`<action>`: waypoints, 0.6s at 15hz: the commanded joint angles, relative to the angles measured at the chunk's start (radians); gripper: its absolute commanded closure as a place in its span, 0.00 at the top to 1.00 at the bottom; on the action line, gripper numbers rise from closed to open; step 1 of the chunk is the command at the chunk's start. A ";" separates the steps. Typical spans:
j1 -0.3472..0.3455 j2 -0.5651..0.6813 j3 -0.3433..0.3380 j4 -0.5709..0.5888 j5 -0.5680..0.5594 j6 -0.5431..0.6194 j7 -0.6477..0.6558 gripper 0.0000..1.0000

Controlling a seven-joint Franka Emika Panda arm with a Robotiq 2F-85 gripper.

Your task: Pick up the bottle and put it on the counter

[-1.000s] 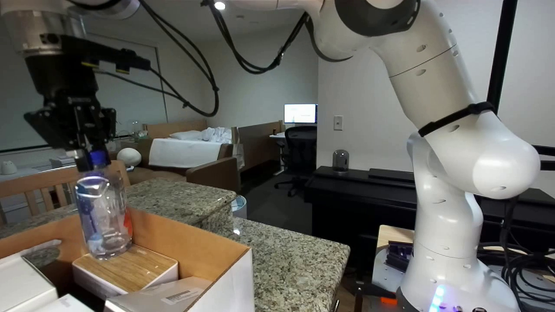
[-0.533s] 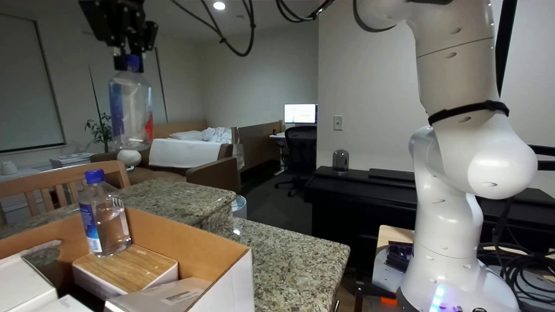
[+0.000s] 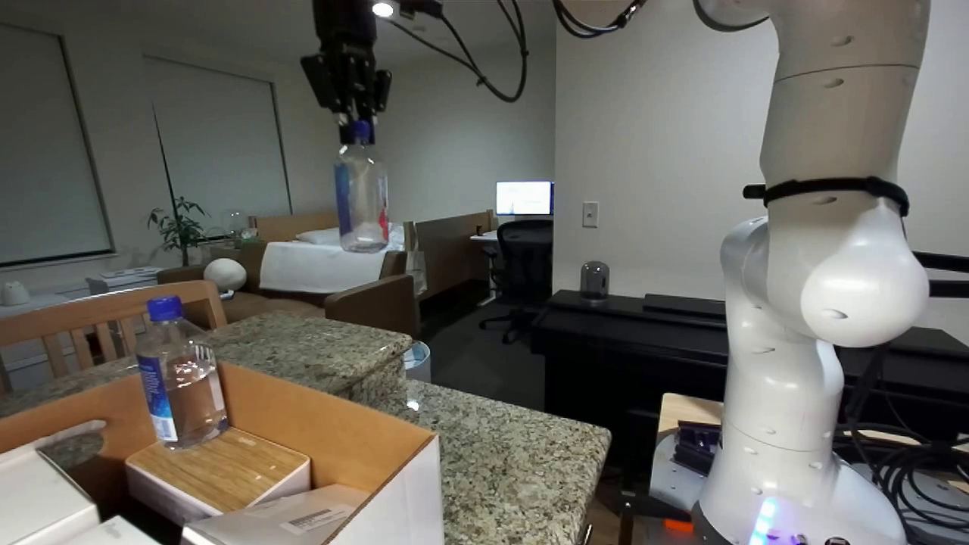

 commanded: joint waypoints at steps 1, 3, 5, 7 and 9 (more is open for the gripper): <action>-0.094 -0.075 0.013 -0.249 0.045 0.101 -0.047 0.15; -0.127 -0.087 0.014 -0.364 0.039 0.207 -0.036 0.15; -0.150 -0.097 0.016 -0.484 0.032 0.364 -0.001 0.15; -0.164 -0.115 0.020 -0.607 0.037 0.530 0.028 0.15; -0.171 -0.136 0.018 -0.731 0.079 0.653 0.004 0.15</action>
